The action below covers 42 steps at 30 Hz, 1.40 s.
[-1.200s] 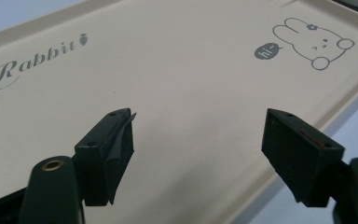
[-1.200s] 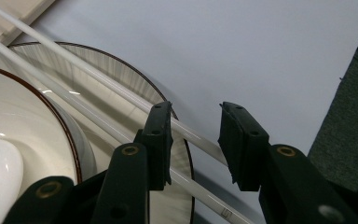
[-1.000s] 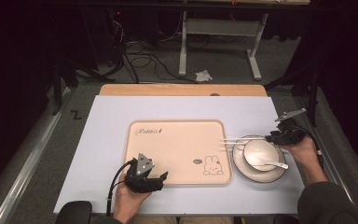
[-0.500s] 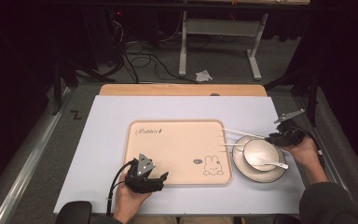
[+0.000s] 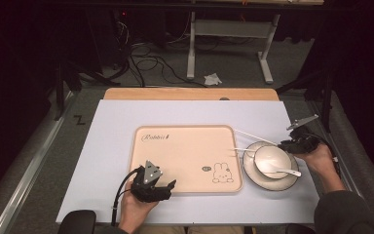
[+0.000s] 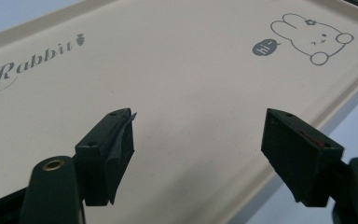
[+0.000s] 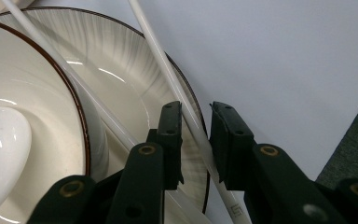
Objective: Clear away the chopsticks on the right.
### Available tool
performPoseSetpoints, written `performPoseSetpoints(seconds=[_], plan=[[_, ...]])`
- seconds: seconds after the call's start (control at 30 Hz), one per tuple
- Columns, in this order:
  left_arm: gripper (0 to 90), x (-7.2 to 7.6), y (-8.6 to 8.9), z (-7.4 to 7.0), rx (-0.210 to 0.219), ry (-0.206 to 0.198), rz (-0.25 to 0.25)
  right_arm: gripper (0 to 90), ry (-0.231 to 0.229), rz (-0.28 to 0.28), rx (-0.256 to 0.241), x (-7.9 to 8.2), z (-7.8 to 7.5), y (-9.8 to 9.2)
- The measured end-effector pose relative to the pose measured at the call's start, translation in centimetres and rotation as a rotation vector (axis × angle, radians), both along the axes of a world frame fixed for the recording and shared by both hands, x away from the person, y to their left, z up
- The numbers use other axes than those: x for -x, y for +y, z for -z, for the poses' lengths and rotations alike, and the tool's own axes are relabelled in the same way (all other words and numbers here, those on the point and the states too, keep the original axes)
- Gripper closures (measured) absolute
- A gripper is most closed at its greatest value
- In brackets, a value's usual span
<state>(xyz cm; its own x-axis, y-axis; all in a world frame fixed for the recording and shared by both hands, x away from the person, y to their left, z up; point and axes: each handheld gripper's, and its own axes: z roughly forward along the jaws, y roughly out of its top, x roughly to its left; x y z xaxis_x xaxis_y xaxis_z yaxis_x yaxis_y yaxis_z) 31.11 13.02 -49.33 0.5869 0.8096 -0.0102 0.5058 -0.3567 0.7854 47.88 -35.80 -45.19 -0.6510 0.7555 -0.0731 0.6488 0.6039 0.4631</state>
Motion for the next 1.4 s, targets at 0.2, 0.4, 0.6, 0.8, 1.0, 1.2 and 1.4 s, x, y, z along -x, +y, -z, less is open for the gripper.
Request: performPoseSetpoints(seconds=[0.2,0.4,0.6,0.8,1.0,1.2,1.4], plan=[[26.0,0.0,-0.1,0.1,-0.005,0.0,0.002,77.6,-0.002,-0.01,0.004,0.1,0.0,-0.1],[26.1,0.0,-0.1,0.1,-0.005,-0.001,0.003,79.4,-0.008,-0.014,0.011,0.2,0.0,-0.2],[26.1,0.0,-0.1,0.1,-0.005,-0.002,0.006,81.7,-0.007,-0.018,0.02,0.3,0.0,-0.4],[26.2,0.1,-0.2,0.1,-0.007,-0.002,0.009,84.7,-0.013,-0.018,0.025,0.4,0.0,-0.5],[26.3,0.0,-0.2,0.1,-0.003,0.001,0.012,85.4,-0.016,-0.017,0.031,0.5,0.0,-0.6],[26.4,0.0,-0.2,0.1,0.001,0.003,0.015,85.8,-0.028,-0.003,0.037,0.7,-0.2,-0.4],[27.2,-0.1,-0.2,0.0,0.003,-0.008,0.019,86.0,-0.05,0.021,0.022,1.1,-0.9,-0.4]])
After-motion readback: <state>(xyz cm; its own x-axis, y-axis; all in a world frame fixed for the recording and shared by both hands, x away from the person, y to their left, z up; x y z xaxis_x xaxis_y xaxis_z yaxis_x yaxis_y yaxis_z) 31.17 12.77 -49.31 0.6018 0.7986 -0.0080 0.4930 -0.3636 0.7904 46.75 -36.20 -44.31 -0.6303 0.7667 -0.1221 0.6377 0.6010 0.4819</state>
